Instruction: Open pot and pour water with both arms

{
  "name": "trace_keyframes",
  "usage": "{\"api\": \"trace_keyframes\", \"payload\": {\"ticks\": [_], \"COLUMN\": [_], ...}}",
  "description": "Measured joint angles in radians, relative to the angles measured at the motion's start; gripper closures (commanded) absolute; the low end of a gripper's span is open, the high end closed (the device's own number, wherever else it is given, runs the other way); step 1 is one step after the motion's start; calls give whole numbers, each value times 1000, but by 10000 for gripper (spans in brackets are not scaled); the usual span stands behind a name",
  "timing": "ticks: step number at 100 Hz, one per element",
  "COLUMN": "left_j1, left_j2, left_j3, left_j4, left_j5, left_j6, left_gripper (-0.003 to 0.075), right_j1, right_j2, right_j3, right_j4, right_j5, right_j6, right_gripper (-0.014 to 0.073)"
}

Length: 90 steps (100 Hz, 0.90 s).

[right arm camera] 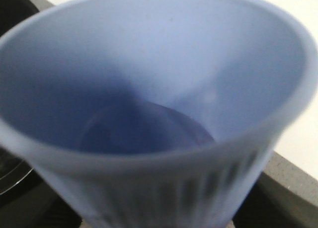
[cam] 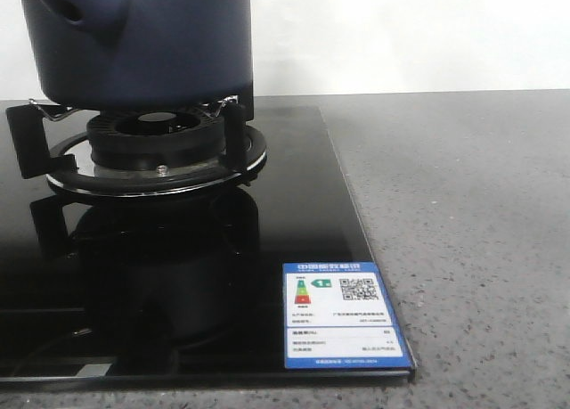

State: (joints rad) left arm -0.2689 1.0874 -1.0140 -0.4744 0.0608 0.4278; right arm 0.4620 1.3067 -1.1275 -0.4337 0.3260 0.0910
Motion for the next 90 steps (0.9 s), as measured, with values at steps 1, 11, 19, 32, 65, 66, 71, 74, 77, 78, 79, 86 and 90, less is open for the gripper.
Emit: {"api": "trace_keyframes", "payload": {"ticks": [1, 11, 19, 32, 65, 66, 71, 74, 77, 78, 79, 86, 90], "left_j1": [0, 0, 0, 0, 0, 0, 0, 0, 0, 0, 0, 0, 0], "left_j2": [0, 0, 0, 0, 0, 0, 0, 0, 0, 0, 0, 0, 0], "left_j3": [0, 0, 0, 0, 0, 0, 0, 0, 0, 0, 0, 0, 0], "left_j4": [0, 0, 0, 0, 0, 0, 0, 0, 0, 0, 0, 0, 0], "left_j5": [0, 0, 0, 0, 0, 0, 0, 0, 0, 0, 0, 0, 0], "left_j6": [0, 0, 0, 0, 0, 0, 0, 0, 0, 0, 0, 0, 0], "left_gripper": [392, 392, 392, 392, 392, 392, 392, 392, 392, 392, 392, 392, 392], "right_j1": [2, 41, 71, 116, 212, 213, 228, 233, 238, 241, 243, 254, 256], "right_j2": [3, 51, 87, 147, 238, 240, 248, 252, 255, 257, 259, 269, 275], "right_j3": [-4, -66, -117, -182, -258, -258, -258, -258, -258, -258, -258, -258, -258], "right_j4": [-3, -48, -86, -150, -391, -404, -443, -464, -484, -493, -497, -540, -567], "right_j5": [4, 61, 106, 157, 217, 217, 219, 219, 219, 219, 219, 219, 219], "right_j6": [0, 0, 0, 0, -2, -2, -2, -2, -2, -2, -2, -2, -2], "right_gripper": [257, 257, 257, 257, 257, 258, 258, 258, 258, 258, 258, 258, 258]}}
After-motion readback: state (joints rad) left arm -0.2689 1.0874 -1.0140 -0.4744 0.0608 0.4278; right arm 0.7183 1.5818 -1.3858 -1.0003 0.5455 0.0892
